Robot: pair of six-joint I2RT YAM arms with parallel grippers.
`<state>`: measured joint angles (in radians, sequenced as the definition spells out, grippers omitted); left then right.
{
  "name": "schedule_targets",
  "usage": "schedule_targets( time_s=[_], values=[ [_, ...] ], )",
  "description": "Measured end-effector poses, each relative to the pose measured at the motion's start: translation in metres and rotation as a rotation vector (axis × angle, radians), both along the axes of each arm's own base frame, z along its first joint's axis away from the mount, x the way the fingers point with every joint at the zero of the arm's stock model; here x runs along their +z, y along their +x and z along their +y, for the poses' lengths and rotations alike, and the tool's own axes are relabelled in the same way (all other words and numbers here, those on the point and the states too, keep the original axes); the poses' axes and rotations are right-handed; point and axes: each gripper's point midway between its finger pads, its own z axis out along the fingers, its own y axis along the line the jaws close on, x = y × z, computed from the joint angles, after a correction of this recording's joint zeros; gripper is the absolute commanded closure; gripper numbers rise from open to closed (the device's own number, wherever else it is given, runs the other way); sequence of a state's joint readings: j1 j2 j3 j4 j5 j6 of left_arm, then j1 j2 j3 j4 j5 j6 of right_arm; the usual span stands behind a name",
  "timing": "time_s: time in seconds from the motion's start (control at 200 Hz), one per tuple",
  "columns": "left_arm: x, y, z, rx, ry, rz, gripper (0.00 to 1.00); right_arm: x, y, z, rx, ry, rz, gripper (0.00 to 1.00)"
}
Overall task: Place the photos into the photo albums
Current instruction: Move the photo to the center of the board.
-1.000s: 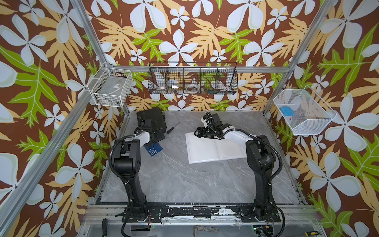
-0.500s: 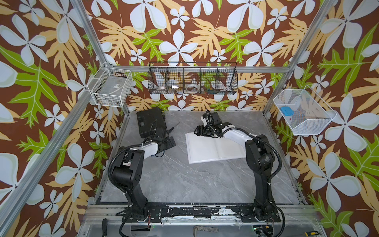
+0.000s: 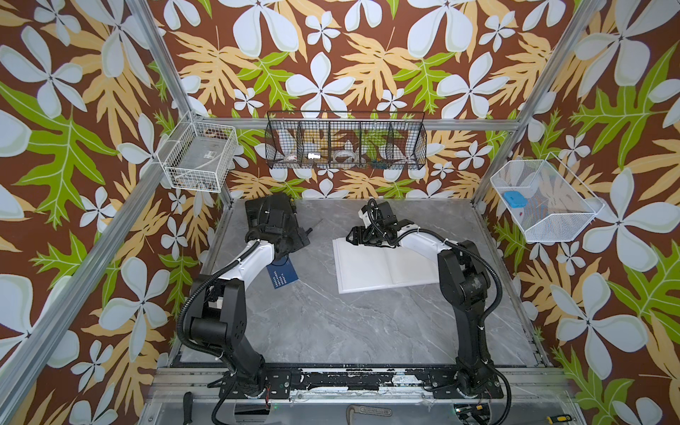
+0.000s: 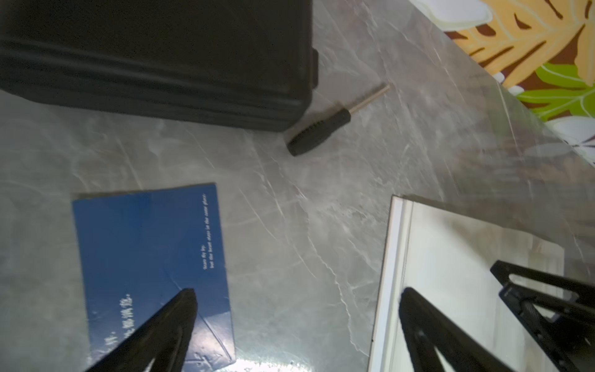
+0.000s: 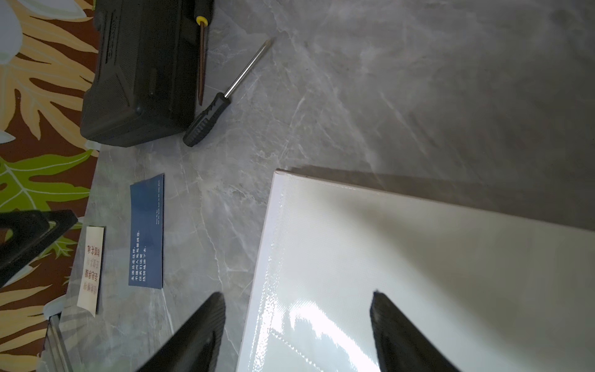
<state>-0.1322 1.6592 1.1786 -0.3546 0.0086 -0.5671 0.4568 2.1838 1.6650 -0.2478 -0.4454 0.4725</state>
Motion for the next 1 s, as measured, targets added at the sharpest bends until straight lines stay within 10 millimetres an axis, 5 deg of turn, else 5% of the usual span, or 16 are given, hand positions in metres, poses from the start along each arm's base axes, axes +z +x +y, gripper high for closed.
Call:
schedule_targets(
  time_s=[0.225, 0.4, 0.721, 0.996],
  values=[
    [-0.036, -0.013, 0.063, 0.114, -0.004, 0.078, 0.0, 0.004, -0.002, 0.049, 0.105, 0.064, -0.01, 0.27],
    [-0.061, -0.022, 0.081, 0.142, -0.041, 0.106, 0.0, -0.007, -0.007, 0.09, 0.181, 0.104, 0.019, 0.28],
    [-0.081, -0.007, 0.081, 0.086, -0.103, 0.057, 0.0, -0.031, -0.02, 0.135, 0.261, 0.16, 0.083, 0.32],
    [-0.08, -0.011, 0.059, 0.027, -0.185, -0.016, 0.0, -0.038, -0.022, 0.135, 0.248, 0.171, 0.12, 0.33]
  ],
)
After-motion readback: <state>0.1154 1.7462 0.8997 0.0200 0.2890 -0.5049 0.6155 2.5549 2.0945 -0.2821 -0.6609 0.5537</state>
